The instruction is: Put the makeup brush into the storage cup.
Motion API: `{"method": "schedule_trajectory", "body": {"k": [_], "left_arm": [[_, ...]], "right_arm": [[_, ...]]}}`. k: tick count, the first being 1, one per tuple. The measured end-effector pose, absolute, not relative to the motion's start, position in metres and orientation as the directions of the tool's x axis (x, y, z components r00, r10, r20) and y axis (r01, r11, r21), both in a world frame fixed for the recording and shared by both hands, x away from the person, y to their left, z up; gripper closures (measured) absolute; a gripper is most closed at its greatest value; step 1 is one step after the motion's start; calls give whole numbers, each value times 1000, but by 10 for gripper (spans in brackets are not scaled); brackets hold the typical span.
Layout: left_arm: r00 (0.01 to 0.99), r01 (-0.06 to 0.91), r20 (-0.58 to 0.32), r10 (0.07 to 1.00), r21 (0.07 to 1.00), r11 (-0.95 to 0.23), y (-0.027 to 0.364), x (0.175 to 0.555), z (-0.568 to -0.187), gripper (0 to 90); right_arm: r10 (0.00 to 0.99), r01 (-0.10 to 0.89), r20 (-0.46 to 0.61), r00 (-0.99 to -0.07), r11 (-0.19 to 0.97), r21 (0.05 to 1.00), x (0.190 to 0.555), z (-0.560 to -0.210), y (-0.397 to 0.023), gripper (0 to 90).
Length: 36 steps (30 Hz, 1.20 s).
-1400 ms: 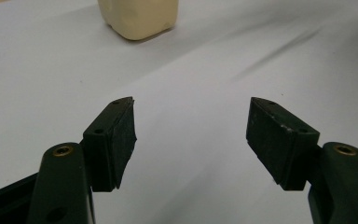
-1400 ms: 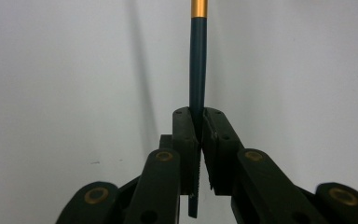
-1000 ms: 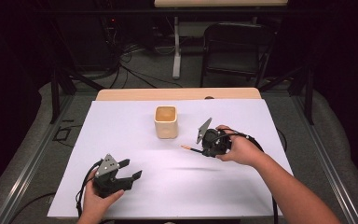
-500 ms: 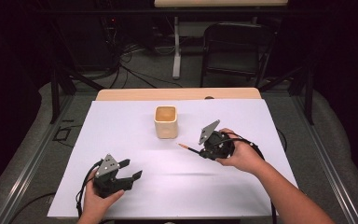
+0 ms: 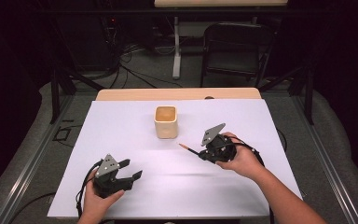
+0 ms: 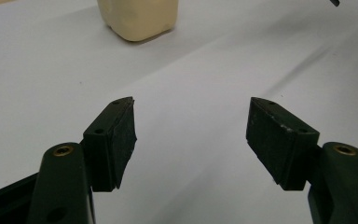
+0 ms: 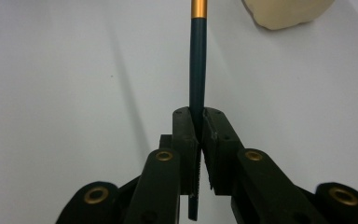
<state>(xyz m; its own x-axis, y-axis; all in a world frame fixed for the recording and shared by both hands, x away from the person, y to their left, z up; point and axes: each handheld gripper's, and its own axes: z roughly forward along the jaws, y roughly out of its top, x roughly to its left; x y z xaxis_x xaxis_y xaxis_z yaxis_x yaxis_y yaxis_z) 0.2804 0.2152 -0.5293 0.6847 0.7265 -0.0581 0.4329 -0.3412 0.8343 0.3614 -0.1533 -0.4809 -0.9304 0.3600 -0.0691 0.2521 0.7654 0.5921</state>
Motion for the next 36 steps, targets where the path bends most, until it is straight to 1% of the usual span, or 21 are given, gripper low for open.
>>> {"method": "schedule_trajectory", "body": {"k": [6,11,20,26,36], "left_arm": [[684,432,-57,728,835,-340,215,280,-529,329],[683,429,-56,728,838,-338,215,280,-529,329],[684,428,-60,727,840,-334,215,280,-529,328],[685,418,-59,726,848,-325,216,280,-529,329],[684,414,-54,728,850,-325,216,279,-529,329]], "right_arm": [[378,260,-54,-924,726,637,354,-483,-152,838],[381,245,-54,-923,690,681,348,-481,-148,838],[419,268,-15,-908,606,749,341,-489,-149,838],[436,283,6,-900,572,770,335,-499,-147,838],[447,279,25,-894,513,812,326,-505,-141,838]]}}
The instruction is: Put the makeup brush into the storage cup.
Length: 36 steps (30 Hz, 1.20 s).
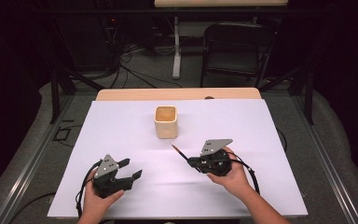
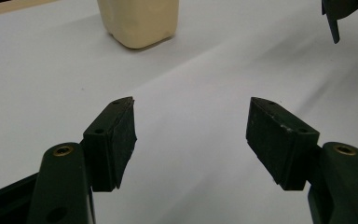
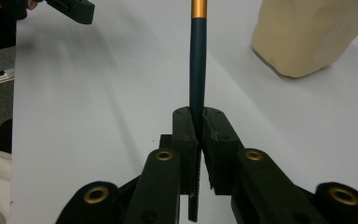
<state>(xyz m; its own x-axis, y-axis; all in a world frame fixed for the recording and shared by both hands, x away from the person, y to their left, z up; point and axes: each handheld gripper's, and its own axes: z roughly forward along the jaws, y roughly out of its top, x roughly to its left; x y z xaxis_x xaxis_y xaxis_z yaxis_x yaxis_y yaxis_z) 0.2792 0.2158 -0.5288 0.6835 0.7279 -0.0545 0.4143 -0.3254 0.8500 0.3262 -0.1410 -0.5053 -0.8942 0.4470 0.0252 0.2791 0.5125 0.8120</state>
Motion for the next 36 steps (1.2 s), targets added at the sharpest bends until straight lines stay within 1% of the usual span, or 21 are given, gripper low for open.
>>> {"method": "schedule_trajectory", "body": {"k": [13,17,22,36], "left_arm": [[689,412,-55,723,850,-328,215,279,-530,329],[689,409,-53,723,852,-327,215,280,-530,347],[691,413,-66,720,854,-317,214,281,-531,345],[698,418,-91,711,857,-301,211,281,-532,345]], "right_arm": [[473,278,45,-880,436,856,317,-509,-138,838],[479,274,52,-876,406,872,315,-511,-139,838],[484,284,68,-872,389,876,313,-516,-139,837],[487,260,65,-871,345,902,307,-517,-134,837]]}}
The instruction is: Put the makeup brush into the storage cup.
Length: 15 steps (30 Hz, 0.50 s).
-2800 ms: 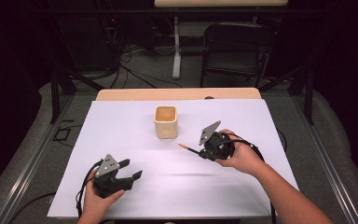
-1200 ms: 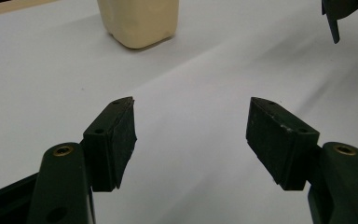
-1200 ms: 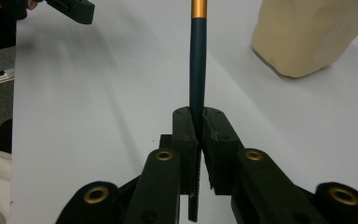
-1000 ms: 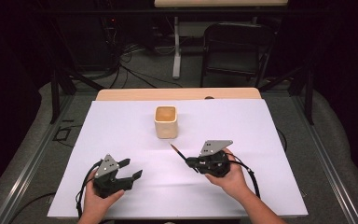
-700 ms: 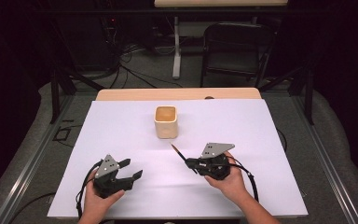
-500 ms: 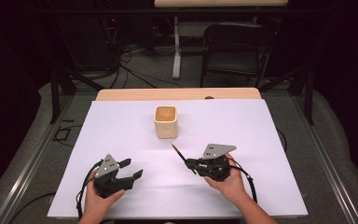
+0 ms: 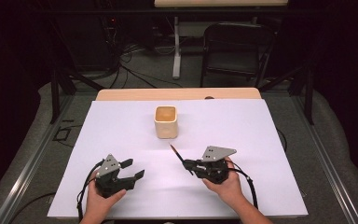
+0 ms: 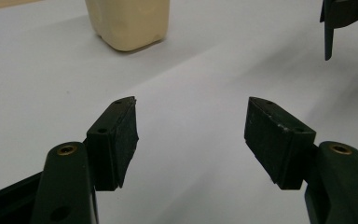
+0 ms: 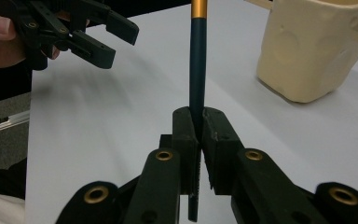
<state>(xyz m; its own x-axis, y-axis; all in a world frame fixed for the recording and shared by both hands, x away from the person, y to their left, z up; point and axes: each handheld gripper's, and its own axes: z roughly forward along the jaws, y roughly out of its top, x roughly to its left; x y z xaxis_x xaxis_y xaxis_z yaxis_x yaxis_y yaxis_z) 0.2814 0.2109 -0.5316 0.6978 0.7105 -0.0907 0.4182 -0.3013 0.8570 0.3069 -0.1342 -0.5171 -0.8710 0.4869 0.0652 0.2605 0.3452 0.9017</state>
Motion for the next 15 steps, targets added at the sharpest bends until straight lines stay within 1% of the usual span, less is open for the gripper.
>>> {"method": "schedule_trajectory", "body": {"k": [5,8,15], "left_arm": [[688,418,-108,717,867,-271,211,281,-531,345],[683,420,-134,718,876,-236,212,282,-529,348],[675,442,-237,698,888,-125,210,285,-521,355]], "right_arm": [[499,280,92,-862,316,906,307,-520,-135,837],[506,291,108,-856,297,909,308,-520,-137,838],[513,288,109,-852,285,914,308,-519,-138,837]]}}
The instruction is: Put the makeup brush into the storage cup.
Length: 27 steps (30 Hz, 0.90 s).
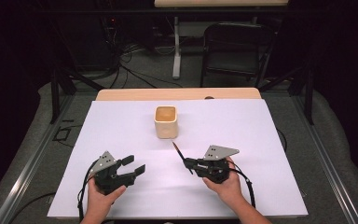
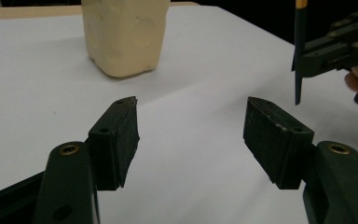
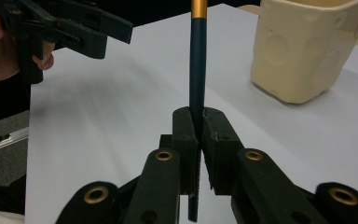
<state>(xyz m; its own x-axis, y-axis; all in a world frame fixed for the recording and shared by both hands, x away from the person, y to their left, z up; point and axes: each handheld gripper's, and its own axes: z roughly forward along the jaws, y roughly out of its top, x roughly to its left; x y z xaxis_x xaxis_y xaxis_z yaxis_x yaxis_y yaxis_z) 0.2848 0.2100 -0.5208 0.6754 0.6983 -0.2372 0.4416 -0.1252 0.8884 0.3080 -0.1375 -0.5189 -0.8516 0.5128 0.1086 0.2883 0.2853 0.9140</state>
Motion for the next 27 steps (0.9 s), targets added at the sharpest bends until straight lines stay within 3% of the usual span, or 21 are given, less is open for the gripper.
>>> {"method": "schedule_trajectory", "body": {"k": [21,27], "left_arm": [[718,449,-329,613,892,-48,176,306,-499,356],[722,447,-317,615,892,-65,164,309,-494,355]], "right_arm": [[529,297,124,-840,256,920,310,-517,-141,837],[536,297,127,-835,245,923,310,-516,-143,837]]}}
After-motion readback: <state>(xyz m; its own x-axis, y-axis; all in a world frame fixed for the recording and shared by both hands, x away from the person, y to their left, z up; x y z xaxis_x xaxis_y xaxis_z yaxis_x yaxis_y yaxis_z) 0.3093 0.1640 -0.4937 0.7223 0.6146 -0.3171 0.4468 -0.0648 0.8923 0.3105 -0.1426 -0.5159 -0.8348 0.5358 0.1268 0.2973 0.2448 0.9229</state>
